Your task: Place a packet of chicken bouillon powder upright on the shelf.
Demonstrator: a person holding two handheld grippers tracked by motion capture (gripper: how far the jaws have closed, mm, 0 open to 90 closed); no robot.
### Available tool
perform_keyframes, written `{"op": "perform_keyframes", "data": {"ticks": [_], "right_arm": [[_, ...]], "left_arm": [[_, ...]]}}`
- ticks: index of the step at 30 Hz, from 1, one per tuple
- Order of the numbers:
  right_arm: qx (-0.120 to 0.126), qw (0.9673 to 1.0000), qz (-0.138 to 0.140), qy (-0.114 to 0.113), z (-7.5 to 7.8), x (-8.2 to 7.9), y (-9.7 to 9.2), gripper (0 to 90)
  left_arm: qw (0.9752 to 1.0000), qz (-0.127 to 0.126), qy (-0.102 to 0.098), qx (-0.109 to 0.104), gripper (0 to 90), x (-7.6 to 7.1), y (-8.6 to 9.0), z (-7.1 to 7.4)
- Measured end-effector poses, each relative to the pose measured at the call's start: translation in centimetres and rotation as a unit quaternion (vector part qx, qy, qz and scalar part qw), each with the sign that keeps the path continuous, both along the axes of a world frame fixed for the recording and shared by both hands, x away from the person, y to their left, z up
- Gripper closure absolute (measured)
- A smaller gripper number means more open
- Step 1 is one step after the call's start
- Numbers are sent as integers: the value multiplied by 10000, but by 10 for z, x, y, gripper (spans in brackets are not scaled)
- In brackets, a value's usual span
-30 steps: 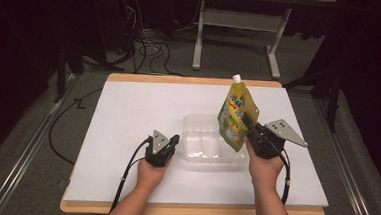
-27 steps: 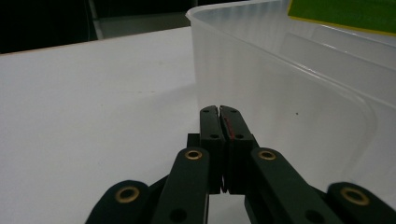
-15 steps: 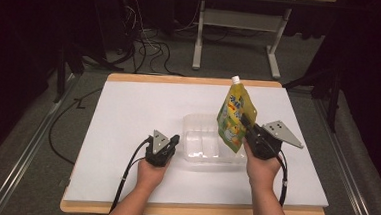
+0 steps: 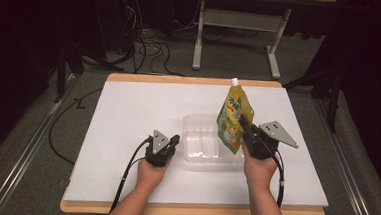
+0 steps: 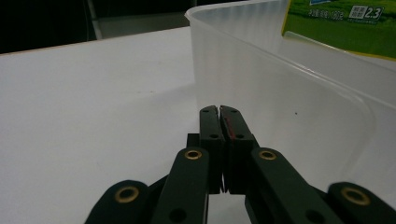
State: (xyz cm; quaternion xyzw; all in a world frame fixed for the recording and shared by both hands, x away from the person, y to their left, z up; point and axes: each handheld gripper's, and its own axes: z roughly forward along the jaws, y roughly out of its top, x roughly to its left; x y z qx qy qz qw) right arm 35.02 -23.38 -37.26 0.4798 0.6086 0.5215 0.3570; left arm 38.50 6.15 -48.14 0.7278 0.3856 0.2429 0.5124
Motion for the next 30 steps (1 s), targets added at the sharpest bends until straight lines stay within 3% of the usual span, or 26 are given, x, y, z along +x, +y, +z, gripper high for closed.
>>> {"op": "perform_keyframes", "data": {"ticks": [30], "right_arm": [[11,10000,93,6,-25,-3,8,900]], "left_arm": [[10000,5,36,0,875,1,1,0]]}}
